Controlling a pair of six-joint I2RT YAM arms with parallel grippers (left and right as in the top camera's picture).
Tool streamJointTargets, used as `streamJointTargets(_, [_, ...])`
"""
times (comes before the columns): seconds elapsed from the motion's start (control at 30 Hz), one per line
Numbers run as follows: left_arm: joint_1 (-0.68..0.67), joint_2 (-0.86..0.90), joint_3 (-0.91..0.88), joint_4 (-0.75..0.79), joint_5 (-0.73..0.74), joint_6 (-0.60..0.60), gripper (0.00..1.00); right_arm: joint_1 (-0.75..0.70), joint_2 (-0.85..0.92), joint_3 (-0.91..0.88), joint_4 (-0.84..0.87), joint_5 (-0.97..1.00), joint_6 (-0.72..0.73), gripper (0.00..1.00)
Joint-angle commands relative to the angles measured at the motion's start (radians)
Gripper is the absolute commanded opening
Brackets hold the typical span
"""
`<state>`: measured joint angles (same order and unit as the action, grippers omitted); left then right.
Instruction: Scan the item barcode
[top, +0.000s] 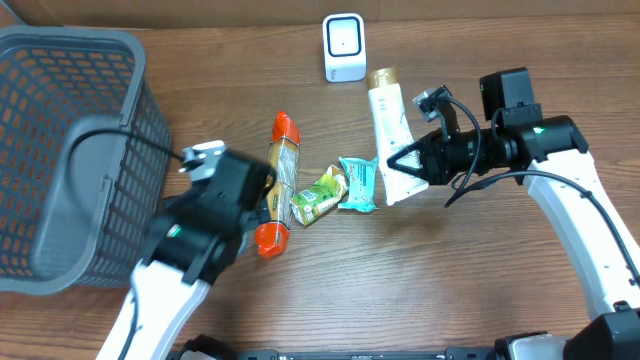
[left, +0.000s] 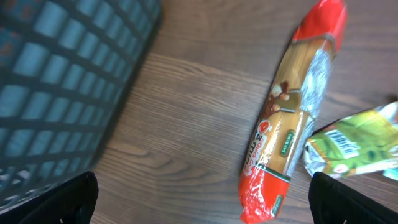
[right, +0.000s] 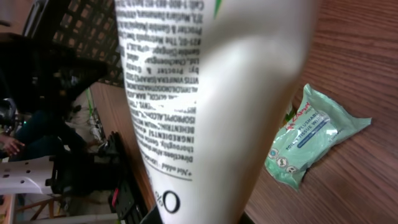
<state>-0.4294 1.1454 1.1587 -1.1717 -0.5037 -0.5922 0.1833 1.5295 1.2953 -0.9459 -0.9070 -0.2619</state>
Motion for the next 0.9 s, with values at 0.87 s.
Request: streamJointTargets(0.87, [0.671, -0.043, 0.103, 0.175, 0.684, 0.529, 0.99, 0.009, -0.037, 0.029, -0.002, 0.054, 0.001, 0.04])
